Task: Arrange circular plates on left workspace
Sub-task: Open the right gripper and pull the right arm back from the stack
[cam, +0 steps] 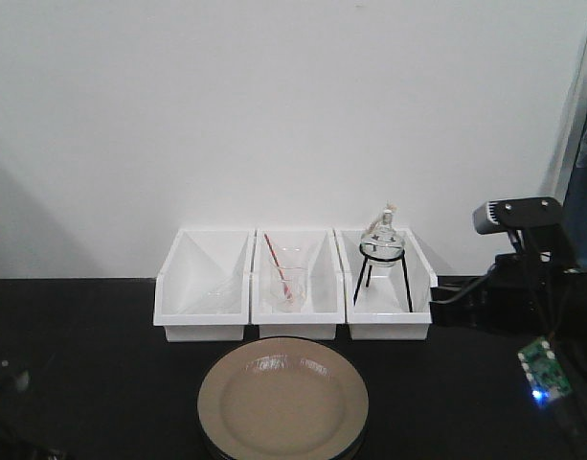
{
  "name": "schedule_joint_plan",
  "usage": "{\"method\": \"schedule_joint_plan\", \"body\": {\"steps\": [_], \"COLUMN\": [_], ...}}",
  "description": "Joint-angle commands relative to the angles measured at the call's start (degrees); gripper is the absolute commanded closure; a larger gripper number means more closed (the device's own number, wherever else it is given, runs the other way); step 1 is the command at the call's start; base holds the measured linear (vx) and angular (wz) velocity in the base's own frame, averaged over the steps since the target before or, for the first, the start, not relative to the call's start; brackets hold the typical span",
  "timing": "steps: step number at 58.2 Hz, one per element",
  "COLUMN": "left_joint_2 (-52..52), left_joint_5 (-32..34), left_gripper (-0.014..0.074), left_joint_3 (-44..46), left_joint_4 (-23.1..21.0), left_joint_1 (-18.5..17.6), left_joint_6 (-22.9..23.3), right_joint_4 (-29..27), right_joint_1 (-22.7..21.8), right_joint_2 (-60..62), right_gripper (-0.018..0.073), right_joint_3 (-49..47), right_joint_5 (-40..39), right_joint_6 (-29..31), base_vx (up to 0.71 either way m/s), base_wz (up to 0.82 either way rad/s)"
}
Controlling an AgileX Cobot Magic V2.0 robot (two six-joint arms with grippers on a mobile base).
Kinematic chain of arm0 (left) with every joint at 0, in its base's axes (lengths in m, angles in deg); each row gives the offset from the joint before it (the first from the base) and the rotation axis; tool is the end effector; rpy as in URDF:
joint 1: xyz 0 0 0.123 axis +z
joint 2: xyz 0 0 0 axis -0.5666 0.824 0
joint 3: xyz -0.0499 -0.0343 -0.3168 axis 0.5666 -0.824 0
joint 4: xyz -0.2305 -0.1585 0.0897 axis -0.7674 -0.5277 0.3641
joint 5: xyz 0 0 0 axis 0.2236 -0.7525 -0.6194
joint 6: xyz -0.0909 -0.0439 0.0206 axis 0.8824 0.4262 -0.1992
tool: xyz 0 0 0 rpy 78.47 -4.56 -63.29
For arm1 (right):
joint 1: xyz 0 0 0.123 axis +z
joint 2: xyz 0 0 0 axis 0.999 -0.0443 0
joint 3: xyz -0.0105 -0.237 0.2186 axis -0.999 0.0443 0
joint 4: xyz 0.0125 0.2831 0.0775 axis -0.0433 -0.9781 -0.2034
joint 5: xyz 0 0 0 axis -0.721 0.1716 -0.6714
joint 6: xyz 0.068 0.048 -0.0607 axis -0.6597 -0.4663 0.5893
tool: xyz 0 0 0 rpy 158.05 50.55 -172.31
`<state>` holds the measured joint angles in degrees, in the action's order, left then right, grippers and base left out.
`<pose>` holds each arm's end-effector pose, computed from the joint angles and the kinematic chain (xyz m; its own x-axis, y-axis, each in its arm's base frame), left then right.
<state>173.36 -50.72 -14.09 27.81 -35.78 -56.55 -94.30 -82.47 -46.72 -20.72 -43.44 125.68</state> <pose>0.3306 -0.0224 0.2265 -0.9126 0.0092 -0.4088 0.0720 0.9877 -0.1386 0.3644 0.0660 0.3413 -0.4811 -0.1112 -0.8696 -0.4013 0.9098 0.1056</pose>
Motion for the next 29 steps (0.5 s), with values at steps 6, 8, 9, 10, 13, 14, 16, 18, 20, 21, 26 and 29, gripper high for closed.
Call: {"method": "schedule_joint_plan", "body": {"steps": [6, 8, 9, 10, 13, 14, 16, 18, 20, 21, 26, 29], "left_joint_2": [-3.9, -5.45, -6.21, -7.41, -10.11, -11.62, -14.26, -16.61, -19.67, -20.97, -30.01, -35.35], "left_joint_5": [2.62, 4.69, 6.21, 7.76, 10.63, 12.1, 14.49, 16.39, 18.47, 19.19, 22.74, 24.28], "left_gripper": [0.0597, 0.0597, 0.0597, 0.0597, 0.0597, 0.0597, 0.0597, 0.0597, 0.0597, 0.0597, 0.0597, 0.0597], "left_joint_3": [11.46, 11.66, 11.56, 11.25, 10.27, 9.57, 8.08, 6.17, 3.97, 3.0, -3.57, -7.79], "left_joint_4": [4.28, 2.92, 2.25, 1.15, -0.94, -2.02, -3.82, -5.27, -7.13, -7.9, -12.6, -14.97], "left_joint_1": [0.78, 0.78, 0.74, 0.74, 0.74, 0.74, 0.74, 0.74, 0.74, 0.74, 0.74, 0.74], "left_joint_6": [3.45, 2.91, 2.62, 2.19, 0.76, -0.06, -1.68, -3.3, -5.57, -6.52, -12.42, -15.86], "right_joint_4": [14.19, 16.29, 17.72, 18.61, 21.81, 22.53, 24.03, 25.02, 25.48, 25.82, 26.34, 26.27], "right_joint_1": [-0.08, -0.08, -0.08, -0.08, -0.08, -0.08, -0.08, -0.08, -0.08, -0.08, -0.08, -0.08], "right_joint_2": [12.47, 14.21, 15.1, 16.45, 19.5, 20.88, 22.75, 25.01, 27.35, 28.76, 34.14, 37.96], "right_gripper": [0.0564, 0.0564, 0.0564, 0.0564, 0.0564, 0.0564, 0.0564, 0.0564, 0.0564, 0.0564, 0.0564, 0.0564], "right_joint_3": [4.84, 6.02, 6.63, 7.53, 9.69, 10.64, 11.9, 13.49, 15.07, 15.74, 20.13, 23.3], "right_joint_5": [-1.18, -1.15, -1.1, -1.11, -1.17, -1.31, -1.46, -1.53, -1.58, -1.74, -3.65, -6.11], "right_joint_6": [-15.09, -17.27, -18.06, -19.11, -21.11, -21.62, -21.99, -22.04, -21.9, -21.79, -21.47, -21.47], "base_vx": [0.0, 0.0, 0.0, 0.0, 0.0, 0.0, 0.0, 0.0, 0.0, 0.0, 0.0, 0.0], "base_wz": [0.0, 0.0, 0.0, 0.0, 0.0, 0.0, 0.0, 0.0, 0.0, 0.0, 0.0, 0.0]}}
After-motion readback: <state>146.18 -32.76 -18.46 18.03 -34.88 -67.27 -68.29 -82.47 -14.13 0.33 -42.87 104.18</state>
